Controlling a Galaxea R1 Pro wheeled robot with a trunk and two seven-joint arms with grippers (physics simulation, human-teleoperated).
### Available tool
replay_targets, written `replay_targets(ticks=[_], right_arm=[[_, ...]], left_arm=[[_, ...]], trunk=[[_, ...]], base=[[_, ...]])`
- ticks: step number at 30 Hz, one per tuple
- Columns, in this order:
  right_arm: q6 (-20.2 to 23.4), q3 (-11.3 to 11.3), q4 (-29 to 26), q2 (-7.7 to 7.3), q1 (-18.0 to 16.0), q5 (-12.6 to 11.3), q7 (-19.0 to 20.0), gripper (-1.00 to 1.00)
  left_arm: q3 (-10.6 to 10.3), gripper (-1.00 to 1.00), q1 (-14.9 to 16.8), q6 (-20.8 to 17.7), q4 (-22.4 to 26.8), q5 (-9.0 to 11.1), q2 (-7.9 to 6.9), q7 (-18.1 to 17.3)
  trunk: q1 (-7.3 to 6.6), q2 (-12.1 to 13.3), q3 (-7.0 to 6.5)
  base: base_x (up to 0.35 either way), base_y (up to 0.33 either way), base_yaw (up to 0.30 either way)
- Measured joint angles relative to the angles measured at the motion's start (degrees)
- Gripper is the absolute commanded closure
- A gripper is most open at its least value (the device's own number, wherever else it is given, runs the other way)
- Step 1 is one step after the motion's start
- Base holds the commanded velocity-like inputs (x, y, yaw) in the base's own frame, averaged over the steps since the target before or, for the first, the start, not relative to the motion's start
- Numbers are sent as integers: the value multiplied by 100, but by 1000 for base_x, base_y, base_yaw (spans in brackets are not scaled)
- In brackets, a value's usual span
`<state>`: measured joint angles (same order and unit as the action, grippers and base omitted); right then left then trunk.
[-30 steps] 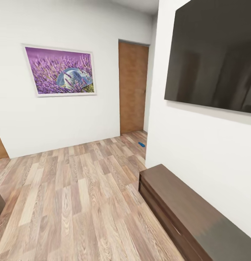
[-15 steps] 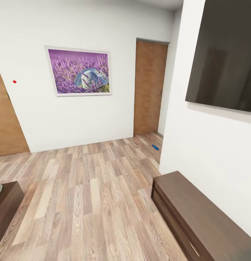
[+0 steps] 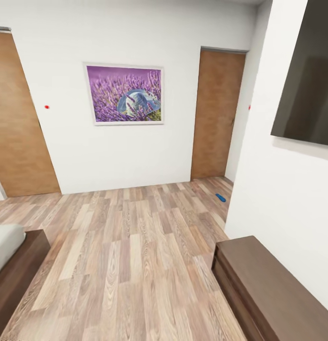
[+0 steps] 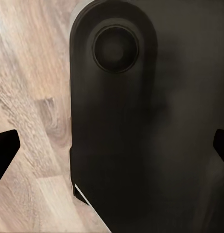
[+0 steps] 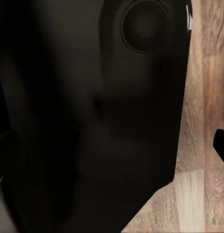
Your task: In the bedroom, move the book from the bed onto either nightstand, and place the two sandals side by side next to the bed.
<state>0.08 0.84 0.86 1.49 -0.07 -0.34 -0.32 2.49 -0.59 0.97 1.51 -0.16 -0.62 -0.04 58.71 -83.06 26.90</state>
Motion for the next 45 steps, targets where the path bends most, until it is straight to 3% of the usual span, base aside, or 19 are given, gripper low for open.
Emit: replay_targets(ticks=[20,45], right_arm=[[-4,-3,-7,0,1,-6,0,-100],[-3,-3,-7,0,0,-6,0,-100]], left_arm=[[0,-100,0,0,0,0,-7,4],[0,-100,0,0,0,0,8,2]], trunk=[[0,0,0],[-1,0,0]], base=[[195,-45,39],[222,0,235]])
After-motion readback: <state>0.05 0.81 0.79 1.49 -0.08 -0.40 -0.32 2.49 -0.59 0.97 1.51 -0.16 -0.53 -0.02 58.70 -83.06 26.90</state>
